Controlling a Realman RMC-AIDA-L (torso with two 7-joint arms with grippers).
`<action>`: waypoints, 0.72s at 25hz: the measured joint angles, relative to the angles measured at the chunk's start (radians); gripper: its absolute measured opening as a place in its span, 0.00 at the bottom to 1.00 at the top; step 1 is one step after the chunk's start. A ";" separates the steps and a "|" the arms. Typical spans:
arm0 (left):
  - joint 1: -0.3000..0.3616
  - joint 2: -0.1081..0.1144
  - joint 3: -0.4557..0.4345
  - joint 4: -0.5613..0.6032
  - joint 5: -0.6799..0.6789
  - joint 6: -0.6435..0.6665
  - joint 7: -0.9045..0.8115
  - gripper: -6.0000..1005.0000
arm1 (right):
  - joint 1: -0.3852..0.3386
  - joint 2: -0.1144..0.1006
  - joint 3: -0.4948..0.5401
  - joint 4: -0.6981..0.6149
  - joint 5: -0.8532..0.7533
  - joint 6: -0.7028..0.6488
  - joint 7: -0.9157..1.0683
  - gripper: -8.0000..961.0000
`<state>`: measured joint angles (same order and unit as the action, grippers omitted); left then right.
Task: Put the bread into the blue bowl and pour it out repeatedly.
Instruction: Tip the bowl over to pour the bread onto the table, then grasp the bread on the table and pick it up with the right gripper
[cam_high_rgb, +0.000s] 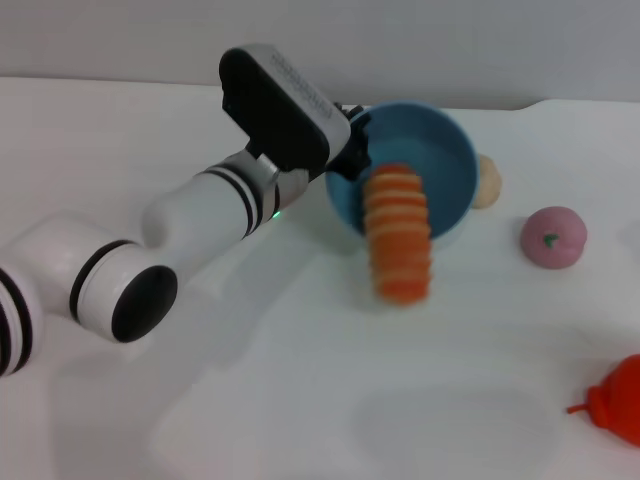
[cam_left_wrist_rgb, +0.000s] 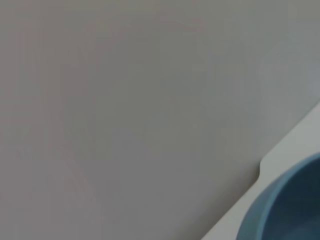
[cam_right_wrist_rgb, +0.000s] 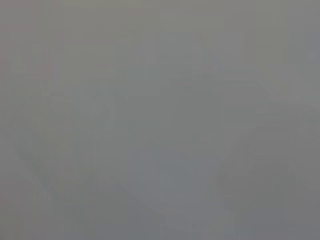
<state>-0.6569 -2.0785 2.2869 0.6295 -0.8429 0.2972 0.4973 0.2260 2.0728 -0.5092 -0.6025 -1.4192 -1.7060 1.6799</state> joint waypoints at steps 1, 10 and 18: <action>0.010 0.000 0.000 0.006 -0.001 0.000 0.018 0.00 | 0.005 0.000 -0.001 0.013 0.000 -0.005 -0.001 0.51; 0.173 0.014 -0.050 0.165 0.030 0.026 0.149 0.00 | 0.036 0.004 -0.028 0.031 -0.006 -0.032 -0.087 0.51; 0.233 0.010 -0.074 0.223 0.026 0.025 0.237 0.00 | 0.047 0.004 -0.068 0.025 -0.012 -0.028 -0.121 0.51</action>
<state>-0.4237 -2.0688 2.2134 0.8527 -0.8167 0.3225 0.7341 0.2731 2.0765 -0.5773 -0.5771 -1.4310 -1.7341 1.5594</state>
